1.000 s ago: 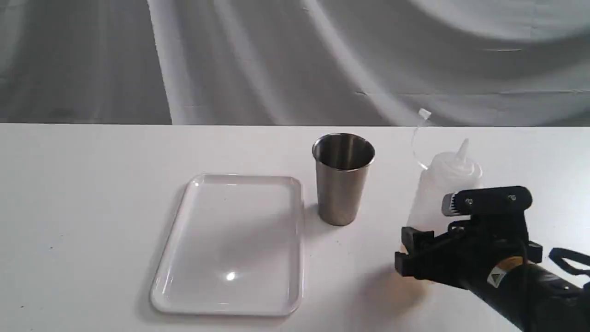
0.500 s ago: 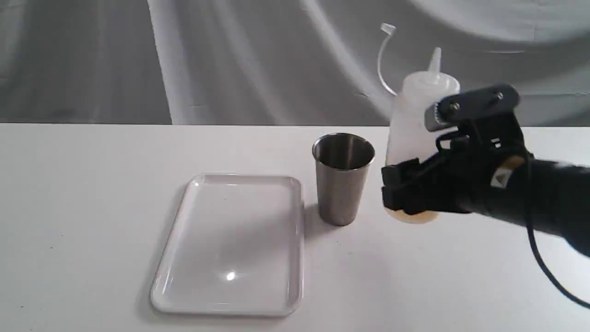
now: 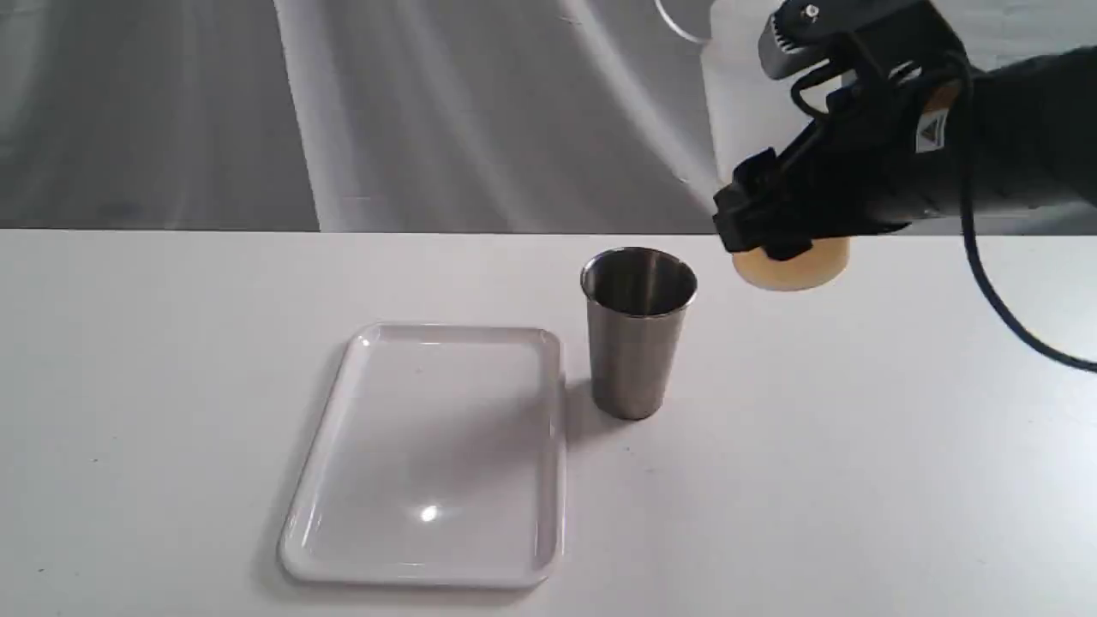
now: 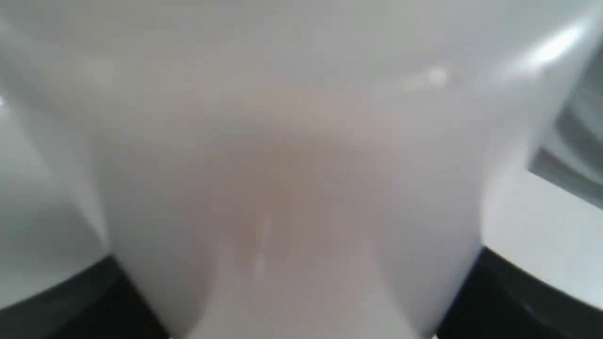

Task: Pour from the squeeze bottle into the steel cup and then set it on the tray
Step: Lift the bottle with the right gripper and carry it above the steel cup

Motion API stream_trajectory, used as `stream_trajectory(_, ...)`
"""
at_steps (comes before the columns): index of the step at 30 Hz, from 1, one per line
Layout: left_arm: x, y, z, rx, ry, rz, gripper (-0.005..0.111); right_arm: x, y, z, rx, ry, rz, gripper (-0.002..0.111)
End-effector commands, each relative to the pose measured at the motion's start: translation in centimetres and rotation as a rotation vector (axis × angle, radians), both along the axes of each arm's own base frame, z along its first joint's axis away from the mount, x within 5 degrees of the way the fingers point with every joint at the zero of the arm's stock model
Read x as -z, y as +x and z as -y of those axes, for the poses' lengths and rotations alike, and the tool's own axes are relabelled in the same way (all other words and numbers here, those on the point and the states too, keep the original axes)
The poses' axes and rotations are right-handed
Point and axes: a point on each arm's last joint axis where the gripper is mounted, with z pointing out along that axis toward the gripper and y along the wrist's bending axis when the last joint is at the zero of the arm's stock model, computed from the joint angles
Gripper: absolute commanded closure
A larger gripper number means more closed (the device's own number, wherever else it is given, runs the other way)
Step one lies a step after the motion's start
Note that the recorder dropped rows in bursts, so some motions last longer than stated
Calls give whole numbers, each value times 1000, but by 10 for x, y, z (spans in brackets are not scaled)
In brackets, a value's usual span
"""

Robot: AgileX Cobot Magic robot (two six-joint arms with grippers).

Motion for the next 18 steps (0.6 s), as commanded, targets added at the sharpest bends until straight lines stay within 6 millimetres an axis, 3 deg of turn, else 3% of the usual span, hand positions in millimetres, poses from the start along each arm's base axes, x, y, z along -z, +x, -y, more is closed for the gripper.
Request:
stream_trajectory(1, 1, 0, 0, 1, 1, 8, 98, -22, 3, 9, 38, -45, 60, 92)
stream_trajectory(9, 1, 0, 0, 1, 1, 8, 98, -26, 5, 28, 81, -298, 53, 92)
stream_trajectory(18, 1, 0, 0, 1, 1, 8, 98, 0, 22, 28, 84, -385, -3, 92)
